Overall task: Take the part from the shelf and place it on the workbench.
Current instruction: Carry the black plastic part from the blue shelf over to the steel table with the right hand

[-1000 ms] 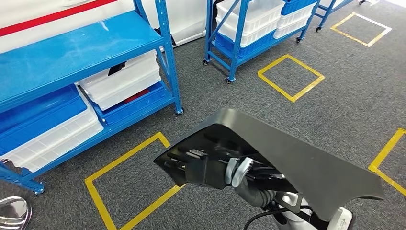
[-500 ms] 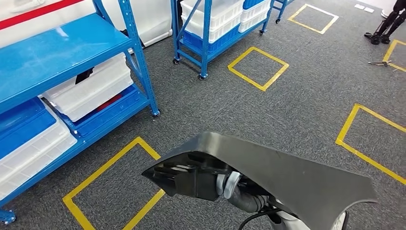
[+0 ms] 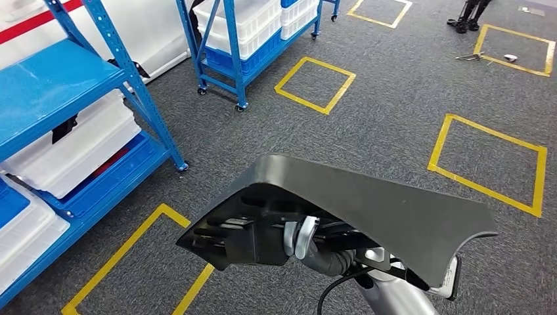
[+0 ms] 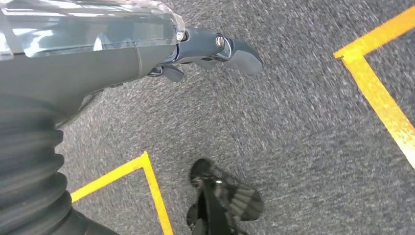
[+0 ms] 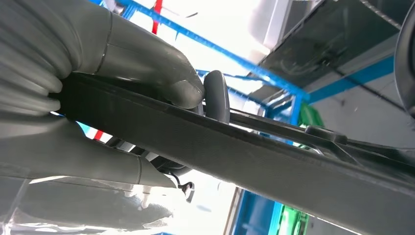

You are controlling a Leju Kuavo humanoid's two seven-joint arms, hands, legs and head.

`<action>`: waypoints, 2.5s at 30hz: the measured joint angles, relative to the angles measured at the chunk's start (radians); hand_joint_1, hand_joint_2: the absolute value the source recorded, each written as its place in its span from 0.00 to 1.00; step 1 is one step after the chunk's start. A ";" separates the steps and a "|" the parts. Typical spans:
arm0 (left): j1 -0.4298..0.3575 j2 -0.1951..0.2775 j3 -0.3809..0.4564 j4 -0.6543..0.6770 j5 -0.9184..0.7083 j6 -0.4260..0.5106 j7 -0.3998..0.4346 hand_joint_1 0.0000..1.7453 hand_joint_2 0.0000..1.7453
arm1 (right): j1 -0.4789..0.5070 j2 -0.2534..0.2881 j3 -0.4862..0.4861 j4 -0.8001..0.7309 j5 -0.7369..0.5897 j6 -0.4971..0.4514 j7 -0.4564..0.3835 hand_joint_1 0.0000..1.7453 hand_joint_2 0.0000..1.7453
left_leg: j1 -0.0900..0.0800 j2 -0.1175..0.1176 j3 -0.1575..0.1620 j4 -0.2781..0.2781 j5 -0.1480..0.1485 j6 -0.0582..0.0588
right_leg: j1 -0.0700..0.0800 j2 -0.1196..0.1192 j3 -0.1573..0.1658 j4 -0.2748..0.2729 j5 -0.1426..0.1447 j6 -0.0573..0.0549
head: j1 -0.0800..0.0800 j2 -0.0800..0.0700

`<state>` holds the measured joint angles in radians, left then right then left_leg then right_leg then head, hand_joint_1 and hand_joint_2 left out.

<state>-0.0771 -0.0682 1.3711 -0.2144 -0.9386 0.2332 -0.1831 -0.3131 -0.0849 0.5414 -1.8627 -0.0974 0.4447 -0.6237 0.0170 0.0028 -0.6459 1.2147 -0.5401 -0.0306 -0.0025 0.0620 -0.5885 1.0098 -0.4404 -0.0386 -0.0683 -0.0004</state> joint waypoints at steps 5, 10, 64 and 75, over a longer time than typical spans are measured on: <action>0.000 0.002 0.009 0.000 -0.005 -0.003 0.004 0.00 1.00 | 0.003 0.008 0.001 0.004 -0.010 -0.006 0.000 0.98 1.00 | 0.001 -0.062 0.085 -0.201 0.075 0.015 | -0.002 0.056 -0.013 0.013 -0.001 0.024 | 0.000 0.000; -0.004 -0.005 0.014 -0.001 -0.005 -0.010 0.011 0.00 1.00 | 0.009 0.009 0.000 0.003 -0.014 0.002 0.000 0.98 1.00 | 0.005 -0.007 0.091 -0.216 0.083 0.045 | -0.002 -0.033 -0.077 0.137 -0.074 0.054 | 0.000 0.000; 0.001 0.006 -0.002 -0.001 -0.045 -0.051 -0.002 0.00 1.00 | 0.059 0.025 -0.038 -0.003 0.004 0.011 0.000 0.98 1.00 | 0.003 -0.054 0.073 -0.173 0.070 0.005 | 0.000 0.037 -0.008 0.010 -0.003 0.016 | 0.000 0.000; 0.005 0.004 -0.003 -0.002 -0.067 -0.065 -0.018 0.00 1.00 | 0.071 0.017 -0.041 -0.003 0.005 -0.008 0.000 0.98 1.00 | -0.002 0.030 0.090 -0.212 0.077 0.050 | -0.009 -0.055 -0.162 0.294 -0.126 0.063 | 0.000 0.000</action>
<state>-0.0720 -0.0638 1.3682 -0.2159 -1.0053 0.1684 -0.2010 -0.2425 -0.0677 0.5002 -1.8658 -0.0920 0.4367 -0.6237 0.0154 0.0327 -0.5556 1.0024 -0.4633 0.0196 -0.0115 0.0066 -0.7509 1.3038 -0.5668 0.0246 -0.0679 -0.0004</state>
